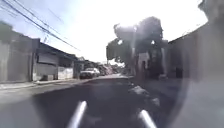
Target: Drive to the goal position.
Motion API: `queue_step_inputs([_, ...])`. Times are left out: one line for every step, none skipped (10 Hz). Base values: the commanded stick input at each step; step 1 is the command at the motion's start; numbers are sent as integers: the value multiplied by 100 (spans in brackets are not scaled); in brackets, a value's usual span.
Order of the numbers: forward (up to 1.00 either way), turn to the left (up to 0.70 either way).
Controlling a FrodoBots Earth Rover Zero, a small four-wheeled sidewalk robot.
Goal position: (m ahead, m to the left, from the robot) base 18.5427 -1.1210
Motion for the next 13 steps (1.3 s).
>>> queue_step_inputs([85,-34])
queue_step_inputs([85,-34])
queue_step_inputs([85,-34])
queue_step_inputs([85,-34])
queue_step_inputs([85,-34])
queue_step_inputs([85,-34])
queue_step_inputs([85,-33])
queue_step_inputs([85,-24])
queue_step_inputs([85,-5])
queue_step_inputs([85,0])
queue_step_inputs([85,0])
queue_step_inputs([85,0])
queue_step_inputs([85,0])
